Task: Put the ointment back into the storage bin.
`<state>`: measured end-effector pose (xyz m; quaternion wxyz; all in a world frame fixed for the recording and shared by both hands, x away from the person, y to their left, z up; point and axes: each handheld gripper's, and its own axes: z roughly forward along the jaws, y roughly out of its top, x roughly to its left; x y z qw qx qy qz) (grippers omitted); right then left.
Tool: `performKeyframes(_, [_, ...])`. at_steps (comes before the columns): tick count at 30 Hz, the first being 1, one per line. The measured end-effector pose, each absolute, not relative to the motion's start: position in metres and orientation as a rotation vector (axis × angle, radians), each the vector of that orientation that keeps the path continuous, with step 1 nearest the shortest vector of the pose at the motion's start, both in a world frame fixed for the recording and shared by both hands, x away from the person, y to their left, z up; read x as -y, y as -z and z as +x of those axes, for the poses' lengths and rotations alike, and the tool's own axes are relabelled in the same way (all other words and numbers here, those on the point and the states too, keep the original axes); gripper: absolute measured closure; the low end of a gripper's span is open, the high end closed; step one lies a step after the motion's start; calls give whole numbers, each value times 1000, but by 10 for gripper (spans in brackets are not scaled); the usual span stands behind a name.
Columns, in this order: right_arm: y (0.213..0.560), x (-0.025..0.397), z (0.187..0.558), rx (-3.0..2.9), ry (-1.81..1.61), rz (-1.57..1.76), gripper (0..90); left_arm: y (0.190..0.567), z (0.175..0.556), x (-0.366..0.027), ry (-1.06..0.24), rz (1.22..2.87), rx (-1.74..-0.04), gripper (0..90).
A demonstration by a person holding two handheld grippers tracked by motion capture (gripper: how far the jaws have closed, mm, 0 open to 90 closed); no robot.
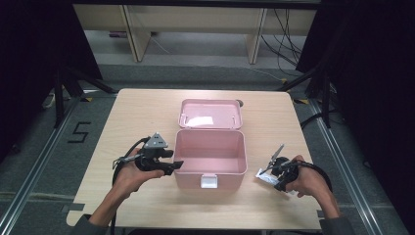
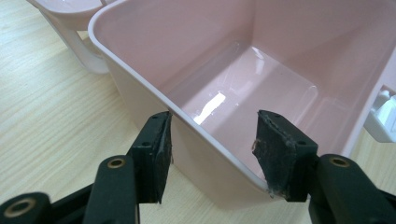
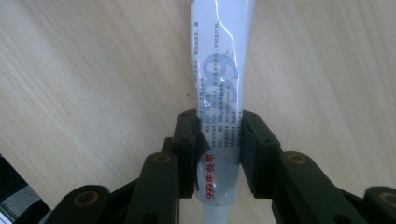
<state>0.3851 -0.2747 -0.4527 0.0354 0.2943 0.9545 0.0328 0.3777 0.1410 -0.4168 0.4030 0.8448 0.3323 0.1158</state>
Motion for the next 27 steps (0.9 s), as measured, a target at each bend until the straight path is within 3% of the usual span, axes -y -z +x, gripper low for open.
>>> performKeyframes(27, [371,275,399,-2865,-216,791,703,416,377,-141,-285,2134,-828,455])
